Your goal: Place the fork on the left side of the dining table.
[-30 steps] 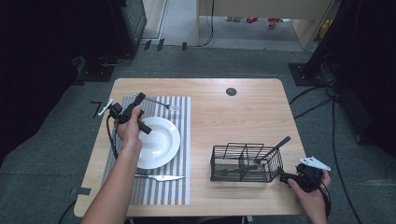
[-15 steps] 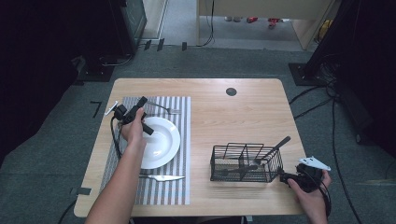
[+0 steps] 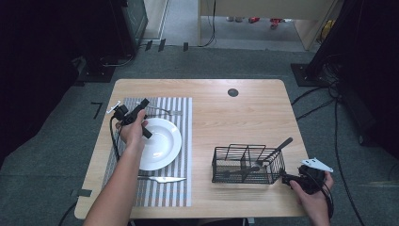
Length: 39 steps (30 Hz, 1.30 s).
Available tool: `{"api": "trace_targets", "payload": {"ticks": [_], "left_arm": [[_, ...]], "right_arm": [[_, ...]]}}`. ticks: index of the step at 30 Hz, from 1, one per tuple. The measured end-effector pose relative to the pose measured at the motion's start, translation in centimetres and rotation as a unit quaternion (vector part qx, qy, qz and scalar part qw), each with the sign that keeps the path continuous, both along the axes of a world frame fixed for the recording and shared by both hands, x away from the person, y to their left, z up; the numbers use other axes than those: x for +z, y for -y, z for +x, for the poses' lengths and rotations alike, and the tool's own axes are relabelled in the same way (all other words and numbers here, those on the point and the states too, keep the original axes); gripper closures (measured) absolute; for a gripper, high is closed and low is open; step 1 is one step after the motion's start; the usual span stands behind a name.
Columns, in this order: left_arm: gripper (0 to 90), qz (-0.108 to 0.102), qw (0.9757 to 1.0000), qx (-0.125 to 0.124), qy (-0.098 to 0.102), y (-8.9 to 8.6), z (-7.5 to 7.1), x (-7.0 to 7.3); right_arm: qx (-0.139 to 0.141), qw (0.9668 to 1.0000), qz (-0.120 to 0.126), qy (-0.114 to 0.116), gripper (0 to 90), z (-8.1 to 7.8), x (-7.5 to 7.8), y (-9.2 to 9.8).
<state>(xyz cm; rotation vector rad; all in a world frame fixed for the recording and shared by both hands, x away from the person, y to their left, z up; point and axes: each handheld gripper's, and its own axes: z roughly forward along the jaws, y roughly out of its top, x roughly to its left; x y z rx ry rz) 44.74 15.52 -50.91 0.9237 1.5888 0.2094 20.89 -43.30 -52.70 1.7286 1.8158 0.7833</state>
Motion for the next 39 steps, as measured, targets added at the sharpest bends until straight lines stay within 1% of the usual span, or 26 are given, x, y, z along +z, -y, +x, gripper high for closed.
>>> {"api": "trace_targets", "payload": {"ticks": [1, 2, 3, 6, 7, 8, 9, 10, 12, 14, 18, 19, 21, 23, 25, 26, 28, 29, 30, 31, 32, 33, 35, 36, 37, 39], "left_arm": [[60.5, -0.002, 1.0000, -0.001, -0.007, -0.1, 0.1, 0.0], [58.0, -0.002, 1.0000, -0.001, -0.007, -0.1, 0.1, 0.0], [58.0, 0.001, 0.9999, -0.001, -0.011, -0.1, 0.1, 0.0], [51.6, 0.015, 0.9996, -0.001, -0.023, -0.3, 0.2, 0.1], [50.7, 0.021, 0.9992, -0.006, -0.033, -0.4, 0.3, 0.3], [49.4, 0.021, 0.9992, -0.006, -0.033, -0.4, 0.3, 0.3], [47.9, 0.033, 0.9983, -0.013, -0.046, -0.5, 0.5, 0.3], [46.5, 0.033, 0.9983, -0.013, -0.046, -0.5, 0.5, 0.3], [45.5, 0.053, 0.9970, -0.018, -0.053, -0.4, 0.6, 0.4], [44.4, 0.058, 0.9966, -0.021, -0.054, -0.4, 0.6, 0.5], [42.6, 0.083, 0.9942, -0.030, -0.061, -0.2, 0.9, 0.7], [41.2, 0.096, 0.9928, -0.035, -0.062, -0.1, 1.0, 0.7], [40.7, 0.108, 0.9910, -0.043, -0.067, -0.1, 1.1, 0.8], [40.7, 0.117, 0.9890, -0.050, -0.076, -0.1, 1.3, 0.9], [41.2, 0.120, 0.9857, -0.068, -0.096, -0.1, 1.5, 1.1], [41.3, 0.120, 0.9857, -0.068, -0.096, -0.1, 1.5, 1.1], [41.0, 0.137, 0.9811, -0.082, -0.109, 0.0, 1.7, 1.2], [40.2, 0.151, 0.9770, -0.094, -0.119, 0.1, 1.8, 1.4], [39.6, 0.151, 0.9770, -0.094, -0.119, 0.1, 1.8, 1.4], [39.6, 0.154, 0.9749, -0.101, -0.125, 0.2, 2.0, 1.4], [39.1, 0.154, 0.9749, -0.101, -0.125, 0.2, 2.0, 1.4], [38.7, 0.157, 0.9739, -0.103, -0.127, 0.2, 2.1, 1.4], [38.8, 0.172, 0.9690, -0.112, -0.137, 0.3, 2.3, 1.5], [38.7, 0.173, 0.9677, -0.117, -0.141, 0.3, 2.5, 1.5], [37.5, 0.167, 0.9666, -0.127, -0.147, 0.3, 2.6, 1.6], [35.2, 0.160, 0.9650, -0.137, -0.156, 0.4, 2.9, 1.6]], "right_arm": [[0.001, 1.0000, 0.000, 0.001, 0.0, 0.0, 0.0, 0.0], [0.001, 1.0000, 0.000, 0.001, 0.0, 0.0, 0.0, 0.0], [0.000, 1.0000, 0.000, 0.000, 0.0, 0.0, 0.0, 0.0], [-0.001, 1.0000, 0.000, 0.000, 0.3, 0.0, 0.0, 0.0], [-0.001, 1.0000, 0.000, 0.001, 0.3, 0.0, 0.0, 0.0], [-0.001, 1.0000, 0.000, 0.001, 0.3, 0.0, 0.0, 0.0], [-0.002, 1.0000, 0.001, 0.000, 0.3, 0.0, 0.0, 0.0], [-0.002, 1.0000, 0.001, 0.000, 0.3, 0.0, 0.0, 0.0], [-0.002, 1.0000, 0.000, 0.000, 0.3, 0.0, 0.0, 0.0], [-0.002, 1.0000, 0.000, 0.000, 0.3, 0.0, 0.0, 0.0], [-0.002, 1.0000, 0.000, 0.001, 0.3, 0.0, 0.0, 0.0], [-0.002, 1.0000, 0.001, 0.001, 0.4, 0.0, 0.0, 0.0], [-0.002, 1.0000, 0.000, 0.001, 0.3, 0.0, 0.0, 0.0], [-0.002, 1.0000, 0.001, 0.001, 0.4, 0.0, 0.0, 0.0], [-0.002, 1.0000, 0.000, 0.001, 0.4, 0.0, 0.0, 0.0], [-0.002, 1.0000, 0.000, 0.001, 0.4, 0.0, 0.0, 0.0], [-0.002, 1.0000, 0.000, 0.001, 0.4, 0.0, 0.0, 0.0], [-0.002, 1.0000, 0.000, 0.001, 0.4, 0.0, 0.0, 0.0], [-0.002, 1.0000, 0.000, 0.001, 0.4, 0.0, 0.0, 0.0], [-0.002, 1.0000, 0.000, 0.001, 0.4, 0.0, 0.0, 0.0], [-0.002, 1.0000, 0.000, 0.001, 0.4, 0.0, 0.0, 0.0], [-0.002, 1.0000, 0.001, 0.001, 0.5, 0.0, 0.0, 0.0], [-0.002, 1.0000, 0.001, 0.001, 0.5, 0.0, 0.0, 0.0], [-0.002, 1.0000, 0.001, 0.001, 0.5, 0.0, 0.0, 0.0], [-0.002, 1.0000, 0.000, 0.001, 0.5, 0.0, 0.0, 0.0], [-0.003, 1.0000, 0.001, 0.001, 0.6, 0.0, 0.0, 0.0]]}}
